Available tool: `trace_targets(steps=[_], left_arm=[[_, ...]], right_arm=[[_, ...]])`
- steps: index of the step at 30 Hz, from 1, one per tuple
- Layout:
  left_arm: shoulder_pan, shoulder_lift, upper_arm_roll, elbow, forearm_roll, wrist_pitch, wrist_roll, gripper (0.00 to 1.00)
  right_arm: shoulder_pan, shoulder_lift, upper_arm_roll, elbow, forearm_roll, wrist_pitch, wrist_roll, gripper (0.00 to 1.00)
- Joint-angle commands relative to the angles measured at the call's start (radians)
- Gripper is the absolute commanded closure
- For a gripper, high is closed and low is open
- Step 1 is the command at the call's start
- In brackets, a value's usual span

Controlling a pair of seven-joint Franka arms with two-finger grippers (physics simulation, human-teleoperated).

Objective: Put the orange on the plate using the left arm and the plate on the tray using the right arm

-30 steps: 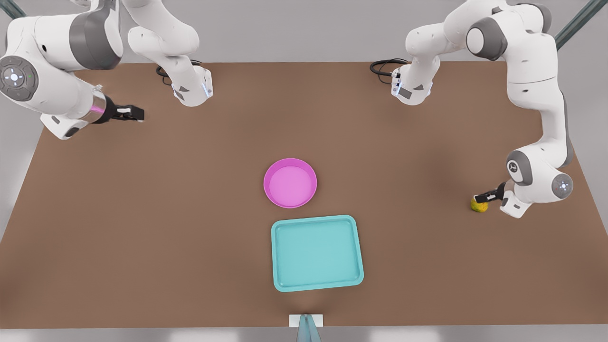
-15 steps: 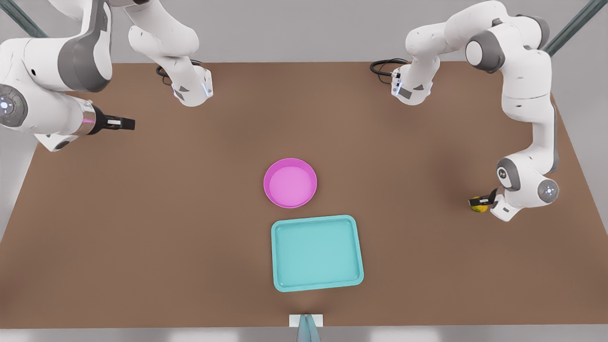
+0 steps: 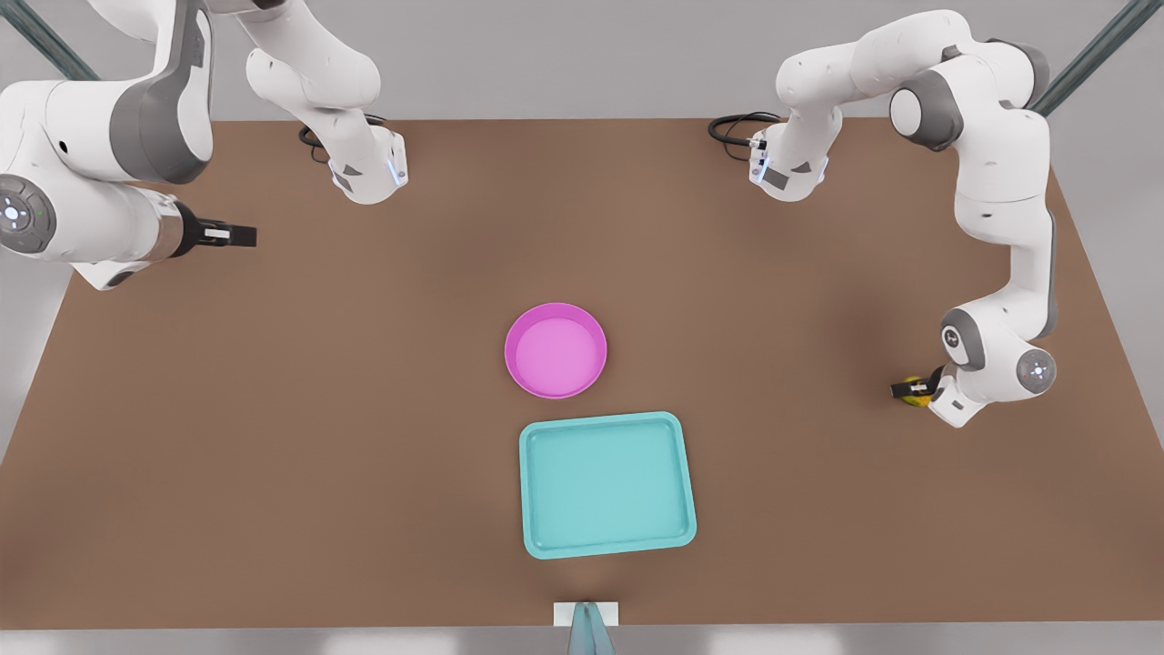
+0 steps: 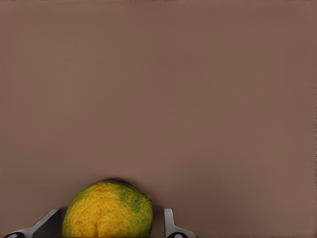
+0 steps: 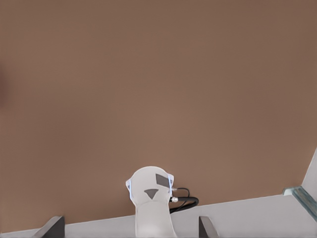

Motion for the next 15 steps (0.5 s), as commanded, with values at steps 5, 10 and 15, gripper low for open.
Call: trace_targets(steps=[5,10,15], left_arm=[[0.002,-0.001,-0.001,0.003,0.004,0.038,0.025,0.00],[0.006,-0.001,-0.001,0.003,0.006,0.078,0.027,0.00],[0.006,0.005,-0.007,0.000,0.001,0.056,0.027,0.06]], right_arm=[[-0.004,0.004,0.000,0.000,0.002,-0.004,0.006,0.00],[-0.007,0.007,0.000,-0.006,0.002,-0.004,0.006,0.00],[-0.005,0.010,0.000,-0.007,0.002,-0.003,0.006,0.00]])
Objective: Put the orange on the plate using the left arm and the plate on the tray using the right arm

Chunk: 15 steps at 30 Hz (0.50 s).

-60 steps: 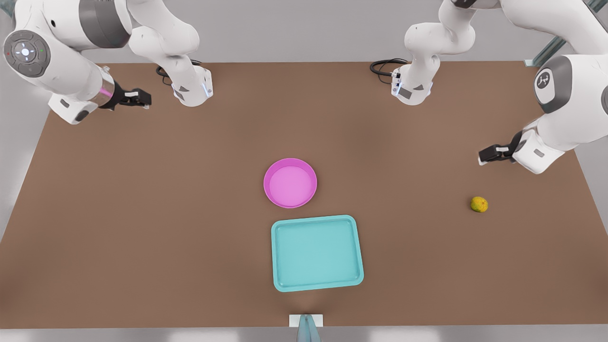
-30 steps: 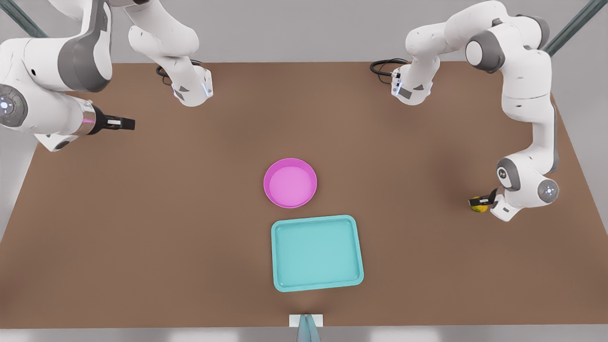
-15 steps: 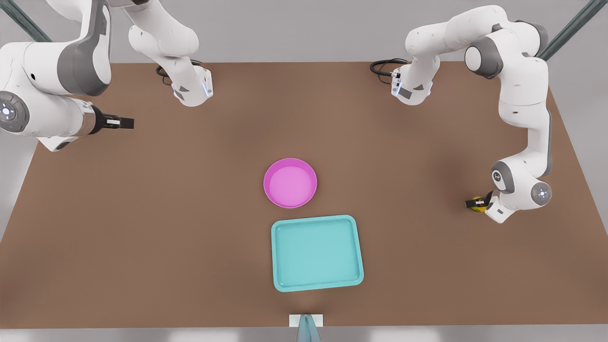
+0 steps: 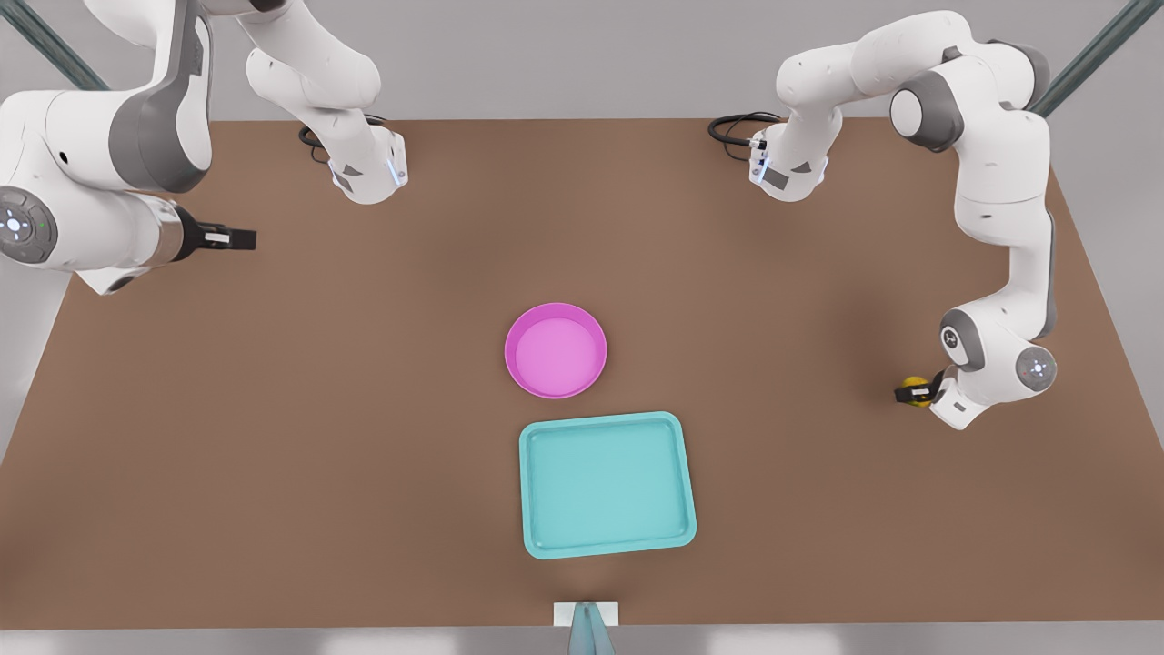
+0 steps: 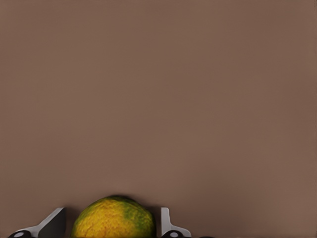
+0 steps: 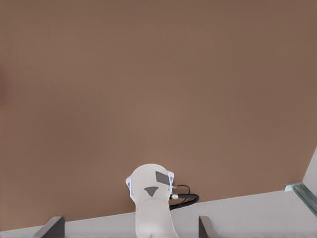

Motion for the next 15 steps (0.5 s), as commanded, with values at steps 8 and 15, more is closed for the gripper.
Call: trace_targets(steps=[8,15], left_arm=[[-0.002,-0.009,-0.003,0.003,0.001,-0.068,0.001,0.27],[-0.040,-0.066,-0.003,-0.003,-0.001,-0.129,-0.057,0.34]], right_arm=[[0.000,-0.001,0.000,0.000,0.001,0.000,0.003,0.00],[0.002,0.001,0.000,0.002,0.001,0.003,0.001,0.00]])
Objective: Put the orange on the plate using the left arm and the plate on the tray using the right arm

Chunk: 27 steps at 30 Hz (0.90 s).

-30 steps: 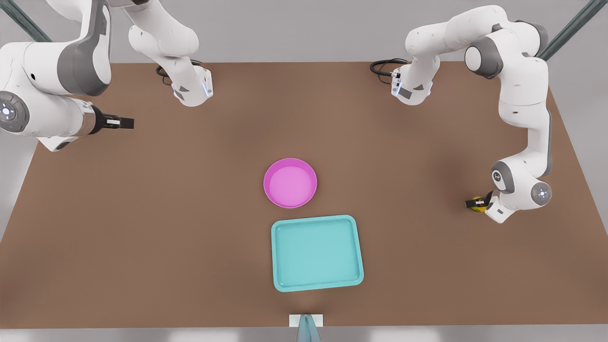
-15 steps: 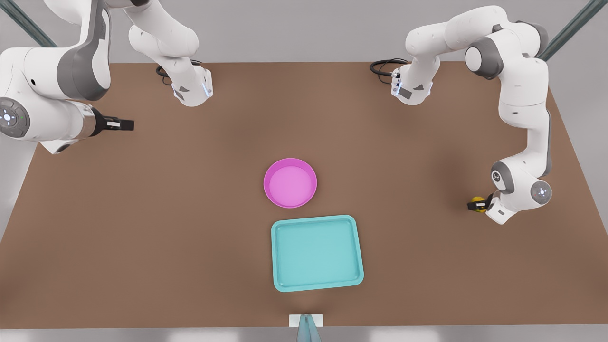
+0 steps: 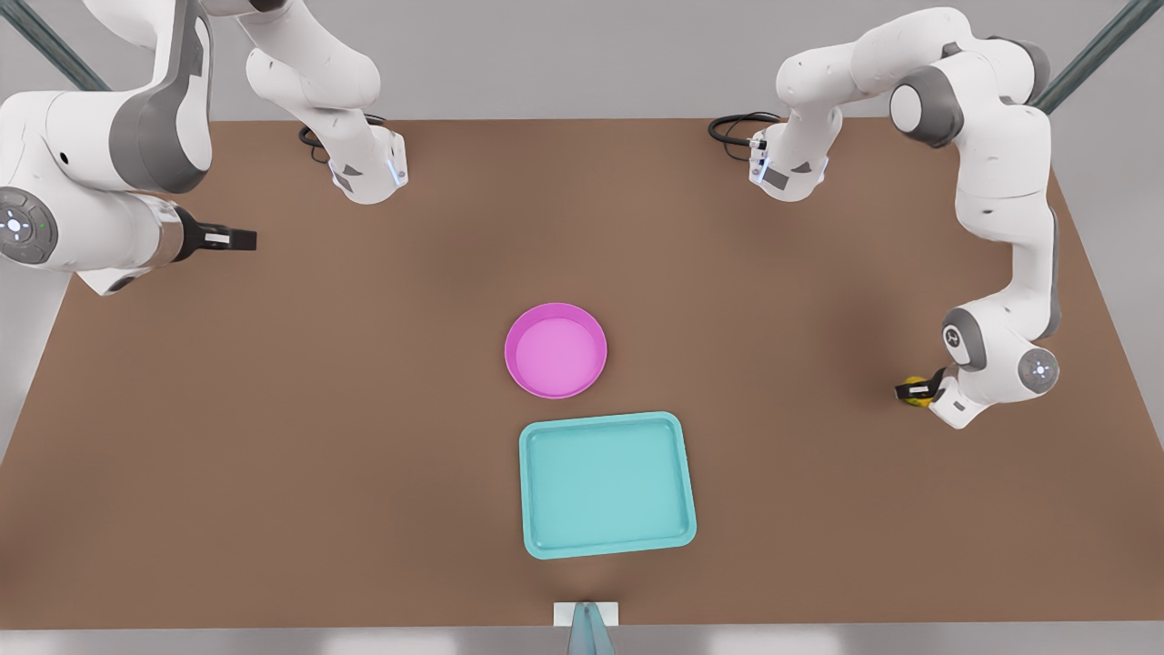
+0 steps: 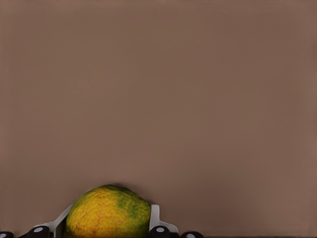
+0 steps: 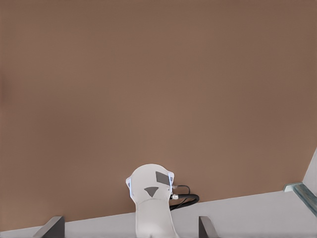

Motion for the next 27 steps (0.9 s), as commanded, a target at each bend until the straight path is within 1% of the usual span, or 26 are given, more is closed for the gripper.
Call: trace_targets(steps=[1,2,4,6,7,8,9,10,11,12,13,15,17,18,19,22,23,25,26,27], left_arm=[[-0.040,-0.048,0.000,-0.004,-0.010,-0.104,-0.083,0.36],[-0.088,-0.088,0.000,-0.004,-0.012,-0.157,-0.115,0.41],[-0.254,-0.116,0.001,-0.004,-0.013,-0.181,-0.288,0.40],[-0.462,-0.150,-0.016,0.010,-0.012,-0.183,-0.583,0.41],[-0.555,-0.148,-0.019,0.029,-0.012,-0.195,-0.678,0.41],[-0.710,-0.142,-0.019,0.055,-0.013,-0.197,-0.783,0.41],[-0.802,-0.118,-0.020,0.115,-0.015,-0.229,-0.824,0.41],[-0.862,-0.072,-0.043,0.187,-0.029,-0.238,-0.944,0.41],[-0.888,-0.003,-0.094,0.286,-0.027,-0.240,-1.074,0.41],[-0.914,0.042,-0.117,0.341,-0.027,-0.238,-1.156,0.41],[-0.959,0.091,-0.120,0.405,-0.035,-0.238,-1.245,0.42],[-0.988,0.198,-0.149,0.537,-0.047,-0.229,-1.348,0.42],[-0.996,0.218,-0.149,0.537,-0.038,-0.223,-1.342,0.42],[-0.994,0.223,-0.149,0.528,-0.036,-0.220,-1.330,0.35],[-0.994,0.235,-0.147,0.526,-0.032,-0.218,-1.319,0.00],[-0.993,0.217,-0.126,0.522,-0.033,-0.255,-1.327,0.00],[-0.982,0.159,-0.105,0.523,-0.039,-0.397,-1.284,0.00],[-0.950,-0.086,0.045,0.530,-0.071,-0.870,-1.029,0.00],[-0.948,-0.221,0.234,0.534,-0.078,-1.051,-0.782,0.00],[-0.948,-0.259,0.378,0.546,-0.073,-1.108,-0.599,0.00]], right_arm=[[0.001,-0.001,0.000,0.000,0.000,0.002,0.001,0.00],[0.001,0.004,0.000,0.000,0.000,0.004,-0.001,0.00],[0.001,0.005,0.000,0.000,-0.001,0.007,-0.002,0.00],[-0.001,0.007,0.000,0.000,-0.001,0.010,-0.002,0.00],[-0.001,0.007,-0.001,0.000,-0.001,0.011,-0.002,0.00],[-0.001,0.008,-0.001,0.000,-0.001,0.011,-0.001,0.00],[-0.001,0.012,-0.001,0.002,-0.001,0.011,-0.001,0.00],[-0.001,0.012,-0.001,0.002,-0.001,0.011,-0.001,0.00],[0.001,0.013,-0.001,0.002,-0.001,0.013,-0.001,0.00],[-0.001,0.018,-0.001,0.002,-0.001,0.013,-0.001,0.00],[0.001,0.018,-0.001,0.002,-0.003,0.013,-0.001,0.00],[-0.001,0.019,-0.001,0.002,-0.003,0.024,-0.001,0.00],[0.001,0.019,-0.001,0.002,-0.003,0.025,-0.002,0.00],[-0.001,0.021,-0.001,0.002,-0.004,0.025,-0.001,0.00],[-0.001,0.021,-0.001,0.002,-0.004,0.025,-0.001,0.00],[0.001,0.024,-0.001,0.002,-0.003,0.025,-0.001,0.00],[0.001,0.038,0.000,-0.024,0.003,0.042,-0.002,0.00],[0.042,0.064,0.002,-0.143,0.037,0.235,-0.013,0.00],[0.080,0.067,0.019,-0.388,0.097,0.573,-0.012,0.00],[0.119,0.106,0.072,-0.501,0.109,0.825,0.007,0.00]])
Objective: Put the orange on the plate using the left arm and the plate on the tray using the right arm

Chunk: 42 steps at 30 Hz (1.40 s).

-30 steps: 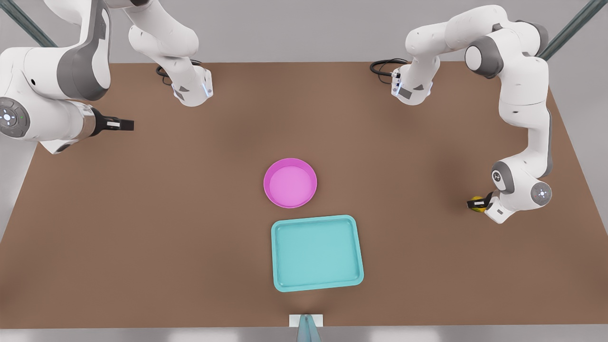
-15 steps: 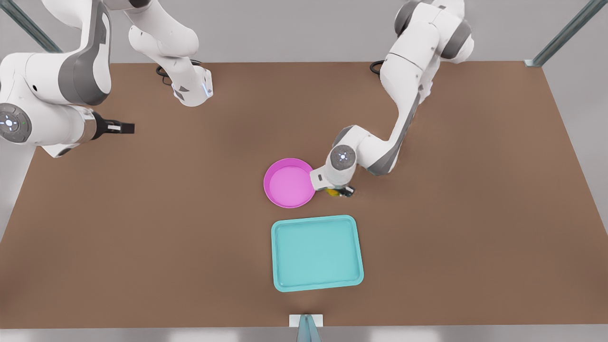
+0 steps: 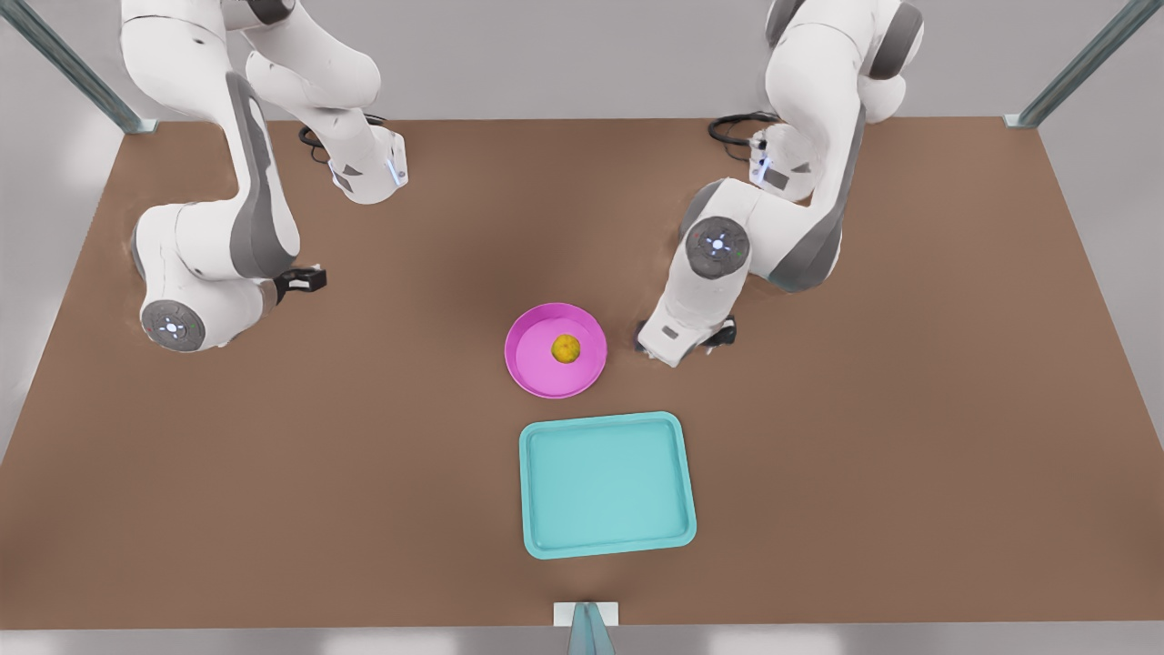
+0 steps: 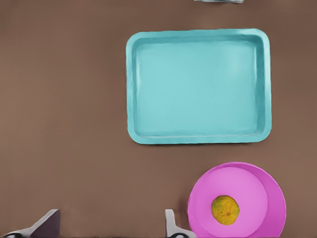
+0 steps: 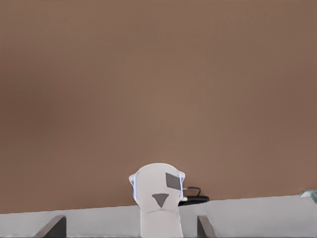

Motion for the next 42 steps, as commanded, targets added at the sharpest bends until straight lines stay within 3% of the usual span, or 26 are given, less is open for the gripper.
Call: trace_targets(steps=[1,3,4,6,7,8,9,15,31,32,34,35,37,42], left_arm=[[0.001,-0.057,0.195,0.028,-0.008,-0.487,0.334,0.00],[0.006,-0.045,0.299,0.028,-0.008,-0.481,0.461,0.00],[0.044,-0.051,0.299,0.026,-0.018,-0.470,0.469,0.00],[0.551,-0.102,-0.263,0.025,0.028,-0.423,0.464,0.00],[0.635,-0.186,-0.368,-0.068,0.094,-0.214,0.461,0.00],[0.647,-0.234,-0.365,-0.143,0.100,-0.182,0.526,0.00],[0.650,-0.180,-0.362,-0.081,0.101,-0.272,0.523,0.00],[0.650,-0.178,-0.344,-0.067,0.100,-0.332,0.520,0.00],[0.650,-0.175,-0.344,-0.067,0.101,-0.343,0.509,0.00],[0.650,-0.175,-0.344,-0.067,0.101,-0.343,0.510,0.00],[0.650,-0.175,-0.344,-0.069,0.101,-0.343,0.518,0.00],[0.650,-0.175,-0.344,-0.069,0.101,-0.345,0.516,0.00],[0.650,-0.175,-0.344,-0.069,0.101,-0.345,0.510,0.00],[0.648,-0.181,-0.344,-0.067,0.101,-0.345,0.501,0.00]], right_arm=[[0.104,0.106,0.025,-0.106,0.112,0.693,0.017,0.00],[0.150,0.253,0.034,-0.056,0.192,0.835,0.028,0.00],[0.153,0.289,0.059,-0.034,0.233,0.860,0.049,0.00],[0.187,0.338,0.062,-0.007,0.241,0.900,0.129,0.00],[0.211,0.349,0.062,0.001,0.243,0.910,0.161,0.00],[0.242,0.361,0.062,0.003,0.243,0.929,0.178,0.00],[0.288,0.378,0.062,0.009,0.244,0.952,0.215,0.00],[0.371,0.412,0.062,0.055,0.309,0.982,0.246,0.00],[0.397,0.484,0.062,0.058,0.306,1.018,0.244,0.00],[0.396,0.484,0.062,0.058,0.306,1.018,0.244,0.04],[0.396,0.484,0.062,0.059,0.306,1.015,0.246,0.42],[0.396,0.482,0.062,0.059,0.306,1.013,0.246,0.51],[0.396,0.482,0.062,0.069,0.306,1.005,0.246,0.54],[0.394,0.479,0.062,0.076,0.298,1.001,0.226,0.75]])
